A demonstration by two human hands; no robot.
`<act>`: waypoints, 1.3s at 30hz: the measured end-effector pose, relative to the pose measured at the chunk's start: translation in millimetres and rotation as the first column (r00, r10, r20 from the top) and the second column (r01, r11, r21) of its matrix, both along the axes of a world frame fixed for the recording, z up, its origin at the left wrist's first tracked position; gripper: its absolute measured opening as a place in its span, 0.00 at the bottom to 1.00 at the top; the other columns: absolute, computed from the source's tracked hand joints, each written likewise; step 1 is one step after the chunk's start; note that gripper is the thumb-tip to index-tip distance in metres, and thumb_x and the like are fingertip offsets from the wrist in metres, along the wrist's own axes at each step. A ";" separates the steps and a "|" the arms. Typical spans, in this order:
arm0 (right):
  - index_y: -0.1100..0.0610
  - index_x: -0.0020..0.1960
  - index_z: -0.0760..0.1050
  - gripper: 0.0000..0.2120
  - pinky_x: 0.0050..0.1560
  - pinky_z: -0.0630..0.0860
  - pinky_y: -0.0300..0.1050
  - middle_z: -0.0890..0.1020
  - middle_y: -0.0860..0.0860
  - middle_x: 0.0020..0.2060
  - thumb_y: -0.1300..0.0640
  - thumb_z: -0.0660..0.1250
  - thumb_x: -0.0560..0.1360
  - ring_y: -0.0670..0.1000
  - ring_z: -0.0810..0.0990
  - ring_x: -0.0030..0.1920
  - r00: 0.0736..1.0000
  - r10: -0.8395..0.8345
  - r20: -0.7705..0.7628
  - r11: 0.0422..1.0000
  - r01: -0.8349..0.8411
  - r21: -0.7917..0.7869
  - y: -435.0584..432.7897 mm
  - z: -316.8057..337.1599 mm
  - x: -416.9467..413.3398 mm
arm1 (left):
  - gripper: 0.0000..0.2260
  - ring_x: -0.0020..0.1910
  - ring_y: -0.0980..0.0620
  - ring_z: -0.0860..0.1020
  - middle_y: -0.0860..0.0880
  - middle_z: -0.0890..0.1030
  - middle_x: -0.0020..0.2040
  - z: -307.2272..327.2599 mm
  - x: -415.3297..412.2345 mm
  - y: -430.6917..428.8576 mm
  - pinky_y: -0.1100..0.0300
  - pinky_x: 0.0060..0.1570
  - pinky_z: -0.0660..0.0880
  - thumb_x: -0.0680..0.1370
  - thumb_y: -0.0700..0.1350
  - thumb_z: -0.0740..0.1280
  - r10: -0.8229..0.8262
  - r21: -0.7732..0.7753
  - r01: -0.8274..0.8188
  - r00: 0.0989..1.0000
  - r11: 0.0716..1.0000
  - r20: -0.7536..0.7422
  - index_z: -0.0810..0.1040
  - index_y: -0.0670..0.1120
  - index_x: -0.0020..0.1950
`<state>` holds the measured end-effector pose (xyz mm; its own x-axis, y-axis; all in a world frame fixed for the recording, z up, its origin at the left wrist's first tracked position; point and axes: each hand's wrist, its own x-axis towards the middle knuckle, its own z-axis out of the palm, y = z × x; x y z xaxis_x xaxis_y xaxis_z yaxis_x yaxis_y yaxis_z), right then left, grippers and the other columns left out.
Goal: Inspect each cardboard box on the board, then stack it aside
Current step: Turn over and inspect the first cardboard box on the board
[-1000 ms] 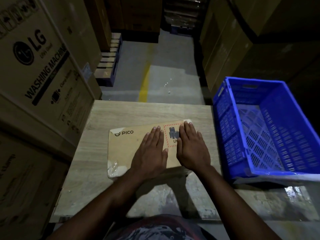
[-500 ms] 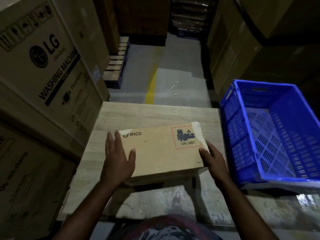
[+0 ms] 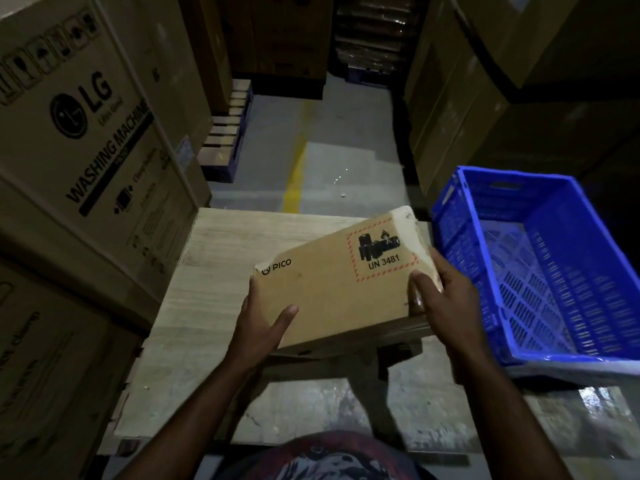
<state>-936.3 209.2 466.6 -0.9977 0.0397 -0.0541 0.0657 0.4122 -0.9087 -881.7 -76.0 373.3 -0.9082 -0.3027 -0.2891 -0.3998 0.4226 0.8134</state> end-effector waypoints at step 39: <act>0.58 0.79 0.58 0.30 0.74 0.65 0.55 0.67 0.58 0.76 0.51 0.62 0.81 0.58 0.66 0.75 0.994 -0.021 -0.105 0.881 0.068 0.467 -58.1 -14.1 3.6 | 0.36 0.80 0.51 0.51 0.49 0.52 0.82 69.4 -4.7 -8.4 0.57 0.75 0.56 0.81 0.57 0.61 -0.162 -0.367 0.067 0.958 0.928 -0.235 0.47 0.49 0.82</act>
